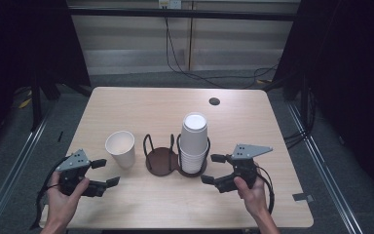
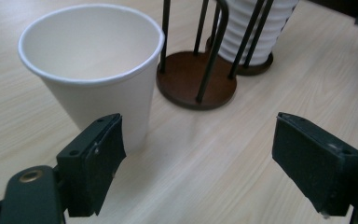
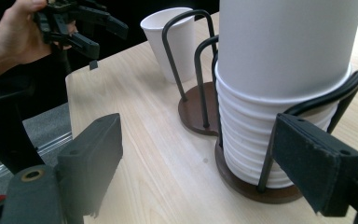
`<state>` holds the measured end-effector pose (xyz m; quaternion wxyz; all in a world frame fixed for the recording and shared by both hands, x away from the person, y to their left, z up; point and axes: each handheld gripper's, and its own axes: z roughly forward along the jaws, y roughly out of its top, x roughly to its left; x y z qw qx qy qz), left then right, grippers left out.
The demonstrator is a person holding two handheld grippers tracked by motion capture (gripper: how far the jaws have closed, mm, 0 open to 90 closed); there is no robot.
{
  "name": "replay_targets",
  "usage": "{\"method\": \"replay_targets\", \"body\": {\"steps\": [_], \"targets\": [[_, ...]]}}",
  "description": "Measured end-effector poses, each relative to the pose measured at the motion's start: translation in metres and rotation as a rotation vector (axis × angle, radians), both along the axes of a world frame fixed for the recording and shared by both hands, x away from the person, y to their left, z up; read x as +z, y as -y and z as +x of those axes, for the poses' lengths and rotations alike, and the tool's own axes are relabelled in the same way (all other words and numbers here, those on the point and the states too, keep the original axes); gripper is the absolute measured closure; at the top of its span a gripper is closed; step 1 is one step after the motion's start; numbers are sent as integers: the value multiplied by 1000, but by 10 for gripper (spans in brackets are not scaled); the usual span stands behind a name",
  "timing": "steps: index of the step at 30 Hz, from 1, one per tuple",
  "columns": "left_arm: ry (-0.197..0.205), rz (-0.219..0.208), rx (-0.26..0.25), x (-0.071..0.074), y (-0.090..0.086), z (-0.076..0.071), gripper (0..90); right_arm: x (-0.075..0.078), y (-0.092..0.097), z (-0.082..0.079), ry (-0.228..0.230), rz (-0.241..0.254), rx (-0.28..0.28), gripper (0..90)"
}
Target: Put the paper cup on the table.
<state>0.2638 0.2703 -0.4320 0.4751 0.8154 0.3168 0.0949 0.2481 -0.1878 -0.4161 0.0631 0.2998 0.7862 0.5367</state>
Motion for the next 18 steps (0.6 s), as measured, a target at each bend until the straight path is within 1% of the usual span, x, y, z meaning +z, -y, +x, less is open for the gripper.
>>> {"method": "replay_targets", "body": {"steps": [1, 2, 3, 4, 5, 6, 7, 8, 9, 10, 11, 13, 15, 16, 18], "targets": [[-2, -4, 3, 0, 1, -2, 167, -1, 0, -1, -3, 1, -1, 168], [25, 2, -5, 0, 4, -6, 164, -2, 1, -1, -5, -1, -2, 168], [29, -21, -13, -1, 7, -9, 163, -2, 1, -2, -5, -4, -2, 168], [11, -52, -12, -2, 9, -11, 162, -3, 1, -2, -11, 0, -6, 168], [3, -79, -16, -3, 12, -13, 162, -4, 1, -2, -10, 1, -7, 168], [12, -85, -21, -5, 16, -15, 162, -4, 1, -2, -10, 1, -7, 168], [22, -66, -45, -6, 23, -17, 161, -4, 1, -3, -9, 4, -7, 169], [22, -66, -45, -6, 23, -17, 161, -4, 1, -3, -9, 4, -7, 169], [5, -92, -52, -8, 27, -17, 161, -5, 0, -4, -10, 5, -6, 168], [2, -88, -57, -9, 29, -17, 160, -6, 0, -5, -12, 0, -5, 168], [22, -71, -51, -12, 35, -20, 160, -8, -1, -8, -17, -5, -7, 169], [14, -69, -52, -15, 39, -21, 160, -10, -1, -11, -17, -4, -11, 169], [15, -45, -53, -18, 45, -23, 160, -15, -1, -19, -26, -6, -9, 169], [22, -45, -49, -19, 48, -23, 160, -18, -1, -22, -29, -17, -14, 169], [22, -56, -30, -22, 51, -25, 160, -22, -3, -26, -30, -29, -19, 168]]}}
